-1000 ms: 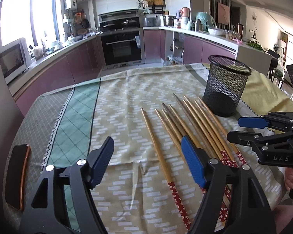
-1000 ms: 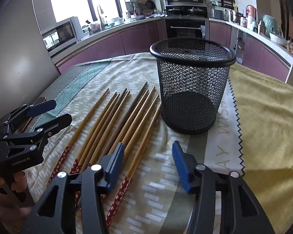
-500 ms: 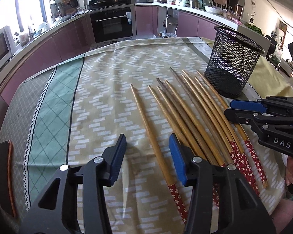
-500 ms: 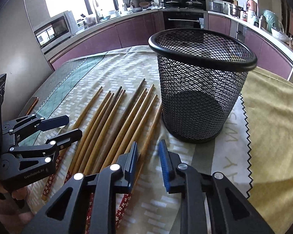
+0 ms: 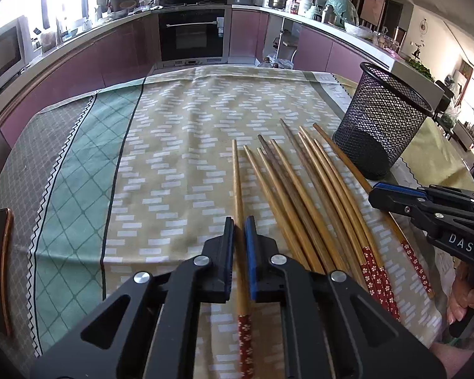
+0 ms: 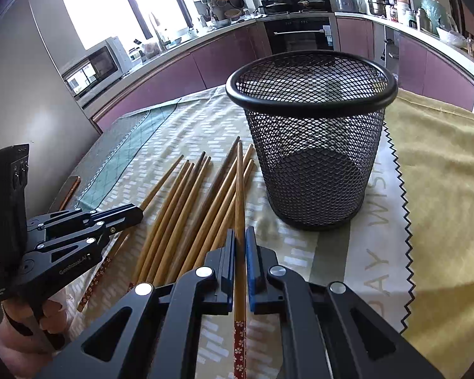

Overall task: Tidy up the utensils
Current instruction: 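Lift the chopsticks upright and lower them into the black mesh cup with both grippers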

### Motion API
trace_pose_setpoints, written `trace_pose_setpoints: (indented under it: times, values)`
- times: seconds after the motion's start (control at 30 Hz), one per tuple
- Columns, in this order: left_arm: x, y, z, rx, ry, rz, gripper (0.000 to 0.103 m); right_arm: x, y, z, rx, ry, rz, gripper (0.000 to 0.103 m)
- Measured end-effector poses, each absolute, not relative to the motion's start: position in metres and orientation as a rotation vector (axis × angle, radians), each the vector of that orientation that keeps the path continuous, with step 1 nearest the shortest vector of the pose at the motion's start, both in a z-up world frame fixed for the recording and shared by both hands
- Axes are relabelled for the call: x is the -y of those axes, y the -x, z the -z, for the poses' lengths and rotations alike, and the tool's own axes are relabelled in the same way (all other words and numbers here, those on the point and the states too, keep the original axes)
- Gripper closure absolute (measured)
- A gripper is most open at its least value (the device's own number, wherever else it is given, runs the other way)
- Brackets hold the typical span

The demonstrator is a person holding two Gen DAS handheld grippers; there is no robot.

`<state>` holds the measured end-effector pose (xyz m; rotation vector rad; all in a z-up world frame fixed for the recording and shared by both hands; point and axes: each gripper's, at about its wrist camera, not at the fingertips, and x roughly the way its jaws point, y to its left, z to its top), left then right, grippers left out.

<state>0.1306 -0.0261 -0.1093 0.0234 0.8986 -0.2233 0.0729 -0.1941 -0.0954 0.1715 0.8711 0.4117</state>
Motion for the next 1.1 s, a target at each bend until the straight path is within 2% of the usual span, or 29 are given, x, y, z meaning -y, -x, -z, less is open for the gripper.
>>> trace_pose_setpoints:
  times: [0.2,0.67,1.1]
  values:
    - [0.017,-0.118,0.089,-0.872,0.014,0.277,0.095,0.201,-0.058,0.071,-0.785,-0.171,-0.479,0.097]
    - [0.01,-0.086,-0.012,-0.654,0.13,0.51,0.096,0.242,-0.041,0.005,-0.564,-0.246,-0.532,0.097]
    - [0.045,-0.111,-0.1,-0.421,0.197,0.618,0.096,0.28,-0.059,-0.07,-0.388,-0.226,-0.512,0.097]
